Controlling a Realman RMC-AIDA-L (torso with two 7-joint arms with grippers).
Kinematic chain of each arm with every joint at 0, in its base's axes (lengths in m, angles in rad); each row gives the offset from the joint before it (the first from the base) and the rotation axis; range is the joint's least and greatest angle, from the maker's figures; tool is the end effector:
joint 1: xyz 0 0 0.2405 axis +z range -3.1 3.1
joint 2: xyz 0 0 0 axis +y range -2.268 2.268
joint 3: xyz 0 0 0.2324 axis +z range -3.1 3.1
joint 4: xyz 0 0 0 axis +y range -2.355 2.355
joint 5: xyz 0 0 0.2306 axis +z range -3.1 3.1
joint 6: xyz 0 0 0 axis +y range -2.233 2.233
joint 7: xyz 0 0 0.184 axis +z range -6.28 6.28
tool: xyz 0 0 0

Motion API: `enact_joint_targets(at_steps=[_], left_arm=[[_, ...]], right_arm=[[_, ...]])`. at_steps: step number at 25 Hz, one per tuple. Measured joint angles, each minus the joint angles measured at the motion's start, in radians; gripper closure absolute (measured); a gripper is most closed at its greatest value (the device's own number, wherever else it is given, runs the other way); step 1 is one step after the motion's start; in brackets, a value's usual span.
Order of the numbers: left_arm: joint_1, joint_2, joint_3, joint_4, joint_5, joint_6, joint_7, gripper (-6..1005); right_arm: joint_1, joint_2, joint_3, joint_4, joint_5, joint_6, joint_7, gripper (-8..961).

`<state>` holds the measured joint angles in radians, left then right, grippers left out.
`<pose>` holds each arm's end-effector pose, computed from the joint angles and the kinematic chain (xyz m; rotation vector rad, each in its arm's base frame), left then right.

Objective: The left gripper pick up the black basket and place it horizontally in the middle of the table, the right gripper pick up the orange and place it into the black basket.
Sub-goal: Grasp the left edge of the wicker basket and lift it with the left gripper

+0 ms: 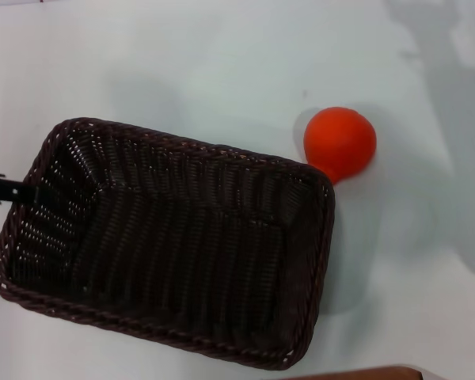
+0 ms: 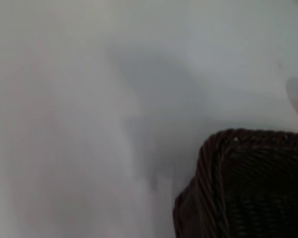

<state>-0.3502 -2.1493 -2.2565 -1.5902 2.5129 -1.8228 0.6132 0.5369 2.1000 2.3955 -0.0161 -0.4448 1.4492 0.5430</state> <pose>-0.2400 0.3128 0.0681 -2.3386 -1.4539 0.0958 0.3047 0.3755 0.0500 -0.6628 -1.3279 -1.4833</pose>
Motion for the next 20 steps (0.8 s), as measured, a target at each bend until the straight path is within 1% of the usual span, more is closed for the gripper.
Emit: enact_joint_targets(at_steps=[3,4,8,13,18,20], left_arm=[[-0.003,-0.002,0.024,0.019,0.014,0.007,0.0,319],[-0.005,-0.006,0.036,0.025,0.034,0.014,0.0,321],[-0.011,-0.01,0.046,0.03,0.05,0.022,-0.001,330],[-0.026,-0.009,0.045,0.058,0.052,0.015,-0.001,342],[-0.03,-0.008,0.049,0.075,0.053,0.014,-0.001,593],[-0.03,-0.008,0.048,0.076,0.053,0.014,-0.001,667]], right_arm=[[-0.001,0.0,0.007,0.0,0.0,0.0,0.0,10],[-0.001,0.0,0.007,0.0,0.0,0.0,0.0,10],[0.0,0.0,0.009,0.001,0.0,-0.002,0.0,11],[0.0,0.0,0.013,0.004,0.0,-0.011,0.0,11],[-0.001,0.0,0.022,0.002,0.0,-0.012,0.0,11],[-0.002,0.0,0.023,0.002,0.0,-0.012,0.0,11]])
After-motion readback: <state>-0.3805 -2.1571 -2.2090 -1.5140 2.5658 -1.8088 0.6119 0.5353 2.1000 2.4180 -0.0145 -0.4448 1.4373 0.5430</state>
